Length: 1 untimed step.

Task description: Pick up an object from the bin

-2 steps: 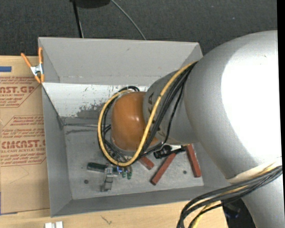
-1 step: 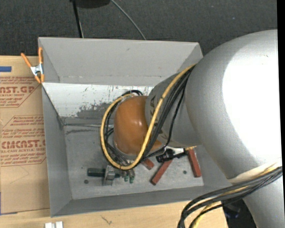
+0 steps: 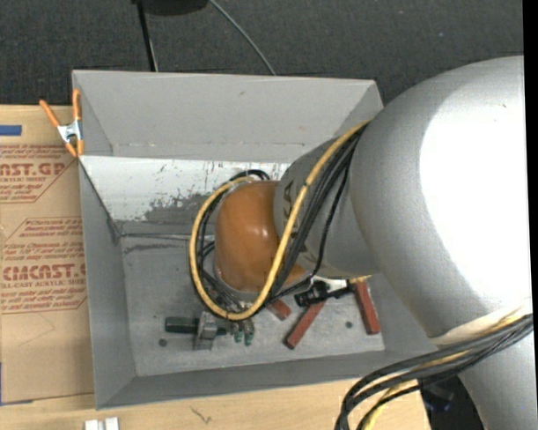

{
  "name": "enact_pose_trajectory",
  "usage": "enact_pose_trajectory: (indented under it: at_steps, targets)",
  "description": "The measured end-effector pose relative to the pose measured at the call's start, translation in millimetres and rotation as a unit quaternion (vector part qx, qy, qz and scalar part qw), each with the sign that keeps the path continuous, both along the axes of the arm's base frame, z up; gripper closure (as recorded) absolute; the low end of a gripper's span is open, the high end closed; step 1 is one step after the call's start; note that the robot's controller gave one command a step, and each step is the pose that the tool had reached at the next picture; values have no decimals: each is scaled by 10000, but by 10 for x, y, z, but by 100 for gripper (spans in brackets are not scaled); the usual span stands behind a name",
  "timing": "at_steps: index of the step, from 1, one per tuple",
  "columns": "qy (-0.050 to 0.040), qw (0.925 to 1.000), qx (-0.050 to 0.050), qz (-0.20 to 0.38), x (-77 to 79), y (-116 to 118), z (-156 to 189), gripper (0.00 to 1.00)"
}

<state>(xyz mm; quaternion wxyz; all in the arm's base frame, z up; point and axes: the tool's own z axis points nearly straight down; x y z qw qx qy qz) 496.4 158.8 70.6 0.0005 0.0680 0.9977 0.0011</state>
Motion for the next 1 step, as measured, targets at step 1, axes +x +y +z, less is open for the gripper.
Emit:
enact_pose_trajectory:
  at_steps: [1]
  targets:
    - [18, 10000, -7, -1, -11, -3, 37, 100]
